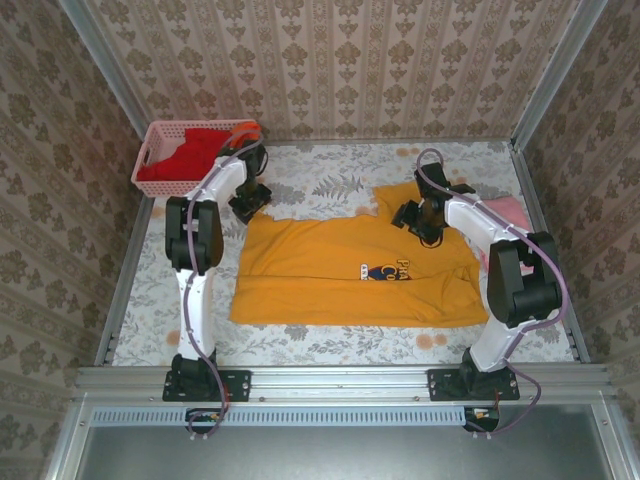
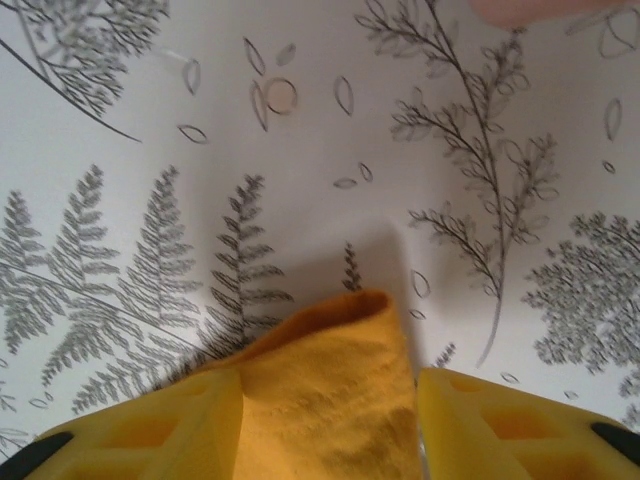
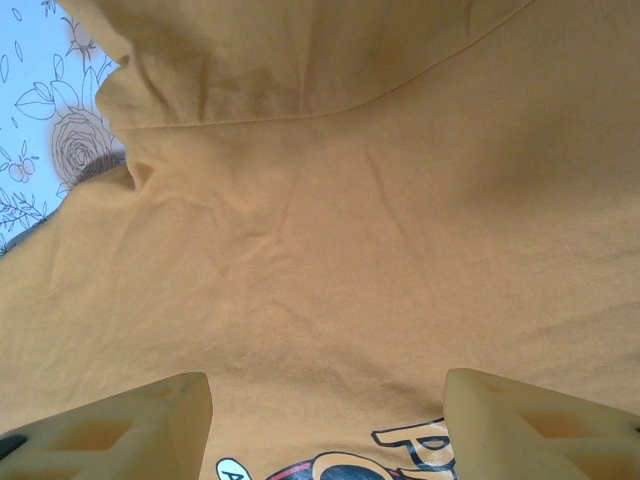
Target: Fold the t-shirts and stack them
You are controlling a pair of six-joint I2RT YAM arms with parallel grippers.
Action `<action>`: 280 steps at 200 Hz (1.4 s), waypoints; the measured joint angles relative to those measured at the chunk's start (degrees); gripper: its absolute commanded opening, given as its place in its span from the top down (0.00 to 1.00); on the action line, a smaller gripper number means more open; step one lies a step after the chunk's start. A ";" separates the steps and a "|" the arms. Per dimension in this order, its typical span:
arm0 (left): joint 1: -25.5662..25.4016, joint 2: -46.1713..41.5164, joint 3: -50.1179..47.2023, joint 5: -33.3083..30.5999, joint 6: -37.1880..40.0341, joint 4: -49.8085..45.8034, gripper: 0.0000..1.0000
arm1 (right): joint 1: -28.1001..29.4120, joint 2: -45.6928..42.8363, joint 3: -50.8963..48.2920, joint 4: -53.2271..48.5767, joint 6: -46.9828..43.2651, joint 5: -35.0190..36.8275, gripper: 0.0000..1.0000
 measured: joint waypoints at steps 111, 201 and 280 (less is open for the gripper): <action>-0.09 1.49 2.08 -0.70 1.27 0.39 0.99 | -1.46 0.02 3.04 0.00 0.04 0.00 0.36; -3.21 1.46 7.85 -6.75 6.34 -2.97 0.63 | -2.25 0.52 3.93 0.04 0.04 -0.02 0.37; -4.90 4.22 10.29 -8.55 9.70 -5.51 0.55 | -2.71 5.73 1.73 0.66 0.24 0.33 0.40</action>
